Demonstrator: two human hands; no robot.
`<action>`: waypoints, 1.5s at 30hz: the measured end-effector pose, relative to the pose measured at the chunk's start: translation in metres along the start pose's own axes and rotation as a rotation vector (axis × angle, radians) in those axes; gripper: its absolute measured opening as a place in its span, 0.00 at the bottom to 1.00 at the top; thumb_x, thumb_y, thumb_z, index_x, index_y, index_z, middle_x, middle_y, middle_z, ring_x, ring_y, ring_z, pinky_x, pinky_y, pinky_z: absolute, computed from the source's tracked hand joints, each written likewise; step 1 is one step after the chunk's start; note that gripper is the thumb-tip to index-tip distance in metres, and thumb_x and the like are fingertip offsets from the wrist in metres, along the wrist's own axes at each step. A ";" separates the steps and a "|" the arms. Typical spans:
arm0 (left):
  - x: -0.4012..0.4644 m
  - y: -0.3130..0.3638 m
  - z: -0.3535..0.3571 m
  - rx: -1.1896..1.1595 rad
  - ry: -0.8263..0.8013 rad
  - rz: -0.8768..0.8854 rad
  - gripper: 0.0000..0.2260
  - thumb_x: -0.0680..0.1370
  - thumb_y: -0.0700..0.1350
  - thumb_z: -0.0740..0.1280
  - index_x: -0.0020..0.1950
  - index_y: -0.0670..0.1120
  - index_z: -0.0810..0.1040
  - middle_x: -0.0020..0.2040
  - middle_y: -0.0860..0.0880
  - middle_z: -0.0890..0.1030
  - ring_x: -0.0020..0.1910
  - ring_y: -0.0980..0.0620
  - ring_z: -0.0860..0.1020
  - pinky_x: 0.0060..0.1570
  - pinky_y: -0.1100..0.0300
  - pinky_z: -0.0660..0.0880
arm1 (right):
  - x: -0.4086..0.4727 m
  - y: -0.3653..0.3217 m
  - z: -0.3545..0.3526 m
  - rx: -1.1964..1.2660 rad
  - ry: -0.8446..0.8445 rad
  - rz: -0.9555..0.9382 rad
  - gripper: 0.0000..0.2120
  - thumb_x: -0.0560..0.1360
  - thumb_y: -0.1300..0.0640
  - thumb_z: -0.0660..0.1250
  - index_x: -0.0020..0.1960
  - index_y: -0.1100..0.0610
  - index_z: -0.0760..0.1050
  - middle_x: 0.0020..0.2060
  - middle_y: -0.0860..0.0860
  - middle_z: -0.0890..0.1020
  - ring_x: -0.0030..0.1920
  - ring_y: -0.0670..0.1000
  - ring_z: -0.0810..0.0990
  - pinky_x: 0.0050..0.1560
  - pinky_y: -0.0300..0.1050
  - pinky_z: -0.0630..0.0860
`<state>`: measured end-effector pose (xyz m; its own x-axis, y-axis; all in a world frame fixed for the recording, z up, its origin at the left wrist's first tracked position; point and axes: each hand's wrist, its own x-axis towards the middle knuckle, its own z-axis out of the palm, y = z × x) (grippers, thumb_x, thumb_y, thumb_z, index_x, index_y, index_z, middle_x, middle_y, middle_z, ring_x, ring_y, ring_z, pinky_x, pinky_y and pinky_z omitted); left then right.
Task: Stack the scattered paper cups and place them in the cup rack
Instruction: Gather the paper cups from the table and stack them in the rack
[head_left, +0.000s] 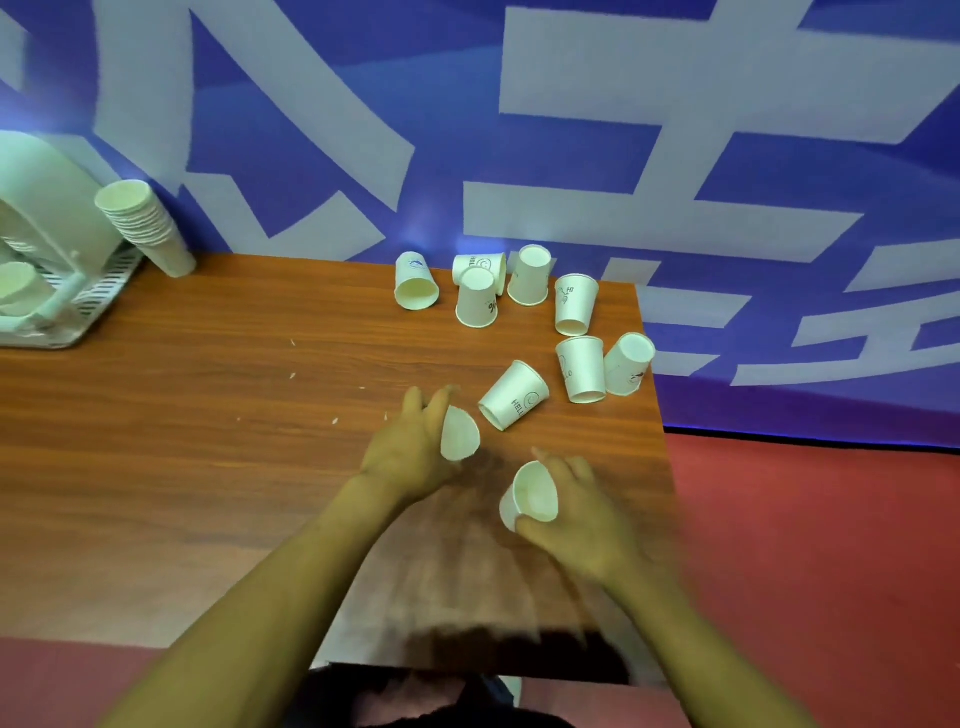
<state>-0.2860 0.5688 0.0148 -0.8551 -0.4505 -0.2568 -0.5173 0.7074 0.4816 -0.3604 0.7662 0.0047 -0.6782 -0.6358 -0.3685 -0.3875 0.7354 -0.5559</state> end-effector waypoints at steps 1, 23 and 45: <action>-0.003 -0.007 -0.010 0.003 0.022 0.007 0.37 0.68 0.52 0.74 0.73 0.51 0.60 0.60 0.47 0.66 0.56 0.42 0.74 0.51 0.50 0.74 | 0.001 -0.011 0.000 -0.034 0.021 -0.016 0.37 0.68 0.44 0.69 0.73 0.43 0.58 0.63 0.44 0.66 0.63 0.50 0.70 0.57 0.44 0.70; -0.103 -0.316 -0.189 -0.311 0.245 -0.029 0.31 0.67 0.53 0.75 0.67 0.57 0.66 0.55 0.53 0.65 0.58 0.50 0.66 0.52 0.59 0.67 | 0.029 -0.311 0.143 0.077 0.226 -0.047 0.31 0.69 0.50 0.70 0.70 0.43 0.65 0.62 0.43 0.68 0.58 0.44 0.70 0.55 0.41 0.69; -0.052 -0.420 -0.287 -0.221 0.358 -0.015 0.31 0.69 0.48 0.73 0.70 0.57 0.65 0.62 0.54 0.66 0.64 0.51 0.67 0.58 0.61 0.66 | 0.110 -0.392 0.183 0.352 0.220 -0.008 0.25 0.71 0.48 0.71 0.67 0.45 0.69 0.62 0.47 0.74 0.60 0.50 0.75 0.63 0.53 0.72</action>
<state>-0.0147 0.1390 0.0664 -0.7610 -0.6483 0.0237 -0.4760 0.5829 0.6585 -0.1685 0.3650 0.0458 -0.8080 -0.5478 -0.2169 -0.1818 0.5819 -0.7927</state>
